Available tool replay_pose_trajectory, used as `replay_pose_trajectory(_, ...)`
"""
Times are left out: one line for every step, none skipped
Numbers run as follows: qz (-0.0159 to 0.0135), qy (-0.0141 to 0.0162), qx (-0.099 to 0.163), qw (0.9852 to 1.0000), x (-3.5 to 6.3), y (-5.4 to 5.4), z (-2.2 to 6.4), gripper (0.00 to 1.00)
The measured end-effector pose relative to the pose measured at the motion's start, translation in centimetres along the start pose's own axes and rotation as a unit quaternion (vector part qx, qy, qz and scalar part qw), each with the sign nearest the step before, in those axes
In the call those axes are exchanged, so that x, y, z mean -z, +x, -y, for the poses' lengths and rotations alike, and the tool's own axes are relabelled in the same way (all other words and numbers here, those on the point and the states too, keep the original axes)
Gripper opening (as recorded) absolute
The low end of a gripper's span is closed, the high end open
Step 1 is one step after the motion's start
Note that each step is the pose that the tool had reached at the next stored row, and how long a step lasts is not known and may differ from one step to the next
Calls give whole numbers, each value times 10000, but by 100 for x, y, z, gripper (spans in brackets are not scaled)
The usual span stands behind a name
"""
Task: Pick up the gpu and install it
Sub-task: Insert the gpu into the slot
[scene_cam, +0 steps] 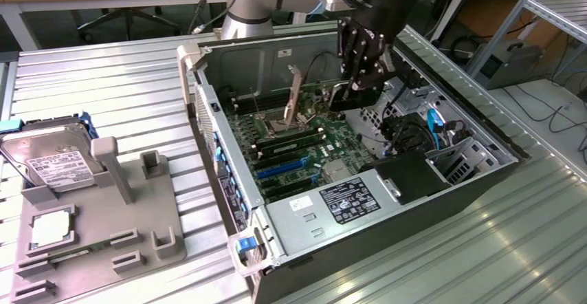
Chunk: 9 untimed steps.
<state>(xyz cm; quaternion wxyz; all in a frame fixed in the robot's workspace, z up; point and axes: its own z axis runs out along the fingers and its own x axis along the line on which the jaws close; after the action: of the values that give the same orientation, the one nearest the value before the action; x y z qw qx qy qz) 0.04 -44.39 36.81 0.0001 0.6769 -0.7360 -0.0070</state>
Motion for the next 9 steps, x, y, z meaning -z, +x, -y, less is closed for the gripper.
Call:
replay_pose_trajectory(0,0,7,10000,-10,2,-19,27)
replay_pose_trajectory(0,0,20,10000,-33,4,-39,27)
replay_pose_trajectory(0,0,28,10000,-49,5,-49,27)
replay_pose_trajectory(0,0,33,10000,-62,6,-57,27)
replay_pose_trajectory(0,0,41,10000,-82,7,-69,27)
replay_pose_trajectory(0,0,47,10000,-97,7,-79,27)
replay_pose_trajectory(0,0,52,10000,-111,8,-88,27)
replay_pose_trajectory(0,0,58,10000,-127,10,-97,27)
replay_pose_trajectory(-1,0,63,10000,-142,11,-107,27)
